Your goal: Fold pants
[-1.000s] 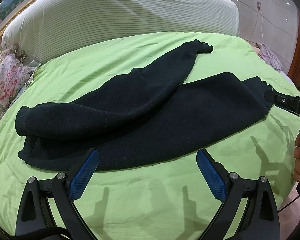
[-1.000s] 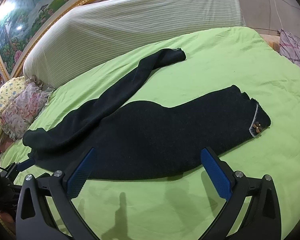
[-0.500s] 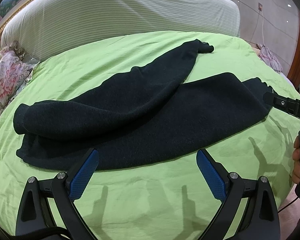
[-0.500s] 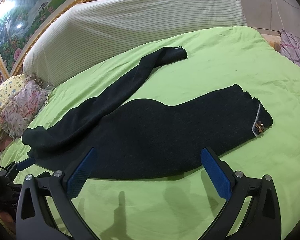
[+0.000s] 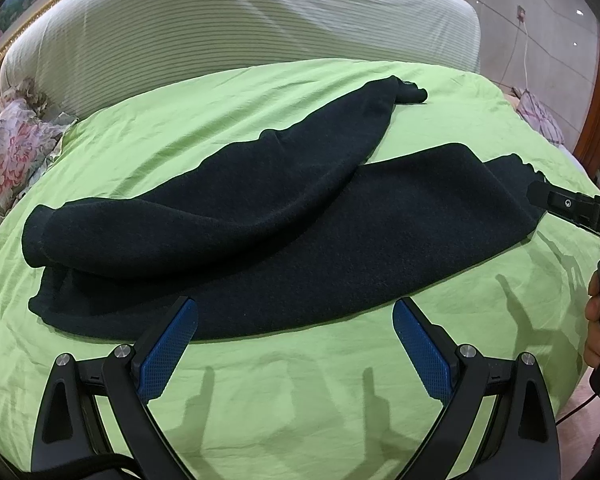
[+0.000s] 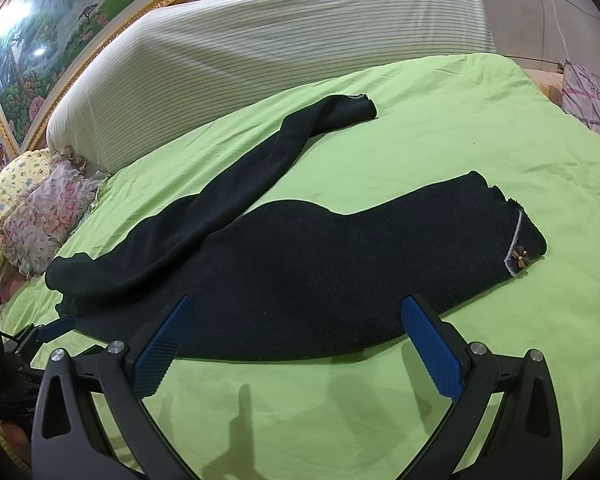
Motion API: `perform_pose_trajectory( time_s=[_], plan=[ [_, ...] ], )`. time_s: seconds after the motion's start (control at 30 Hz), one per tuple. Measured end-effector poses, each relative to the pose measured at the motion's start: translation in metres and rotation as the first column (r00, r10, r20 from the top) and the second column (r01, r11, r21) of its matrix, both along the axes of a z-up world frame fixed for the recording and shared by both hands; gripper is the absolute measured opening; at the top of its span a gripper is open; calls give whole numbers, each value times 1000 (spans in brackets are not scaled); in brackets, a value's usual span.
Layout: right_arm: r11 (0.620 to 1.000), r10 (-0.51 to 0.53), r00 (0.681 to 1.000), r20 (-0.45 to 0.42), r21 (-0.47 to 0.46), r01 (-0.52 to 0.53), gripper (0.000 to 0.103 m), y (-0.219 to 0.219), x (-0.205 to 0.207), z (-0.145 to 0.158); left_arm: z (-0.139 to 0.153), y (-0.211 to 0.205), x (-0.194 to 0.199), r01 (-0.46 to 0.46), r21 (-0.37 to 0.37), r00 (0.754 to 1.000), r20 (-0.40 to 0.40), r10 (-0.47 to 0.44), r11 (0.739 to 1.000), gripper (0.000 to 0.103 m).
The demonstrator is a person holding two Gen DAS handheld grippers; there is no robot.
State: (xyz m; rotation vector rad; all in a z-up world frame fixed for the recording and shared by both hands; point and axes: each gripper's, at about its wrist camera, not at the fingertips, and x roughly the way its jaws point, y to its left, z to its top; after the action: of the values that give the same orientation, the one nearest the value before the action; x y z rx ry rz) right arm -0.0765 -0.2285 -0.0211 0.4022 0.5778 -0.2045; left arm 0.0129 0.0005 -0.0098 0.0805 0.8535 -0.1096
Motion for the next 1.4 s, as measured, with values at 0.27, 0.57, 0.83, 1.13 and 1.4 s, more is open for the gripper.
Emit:
perform_pose_trajectory(
  time_s=[0.27, 0.57, 0.83, 1.13, 1.4],
  plan=[
    [1000, 1, 1000, 2, -1, -1, 103, 0, 0, 4, -1, 1, 3, -5, -15, 1000, -14, 5, 1000, 98],
    [1000, 9, 1000, -1, 2, -9, 103, -1, 4, 5, -2, -1, 4, 2, -15, 1000, -22, -2, 1000, 98],
    [1000, 8, 1000, -3, 10, -8, 103, -4, 8, 7, -1, -2, 17, 0, -13, 999, -39, -1, 1000, 98],
    [1000, 21, 1000, 8, 15, -21, 103, -23, 37, 27, 7, -15, 46, 31, 18, 999, -24, -31, 999, 98],
    [997, 17, 999, 42, 78, -20, 103, -53, 79, 47, 6, -26, 94, 111, 25, 992, -59, -109, 994, 98]
  ],
)
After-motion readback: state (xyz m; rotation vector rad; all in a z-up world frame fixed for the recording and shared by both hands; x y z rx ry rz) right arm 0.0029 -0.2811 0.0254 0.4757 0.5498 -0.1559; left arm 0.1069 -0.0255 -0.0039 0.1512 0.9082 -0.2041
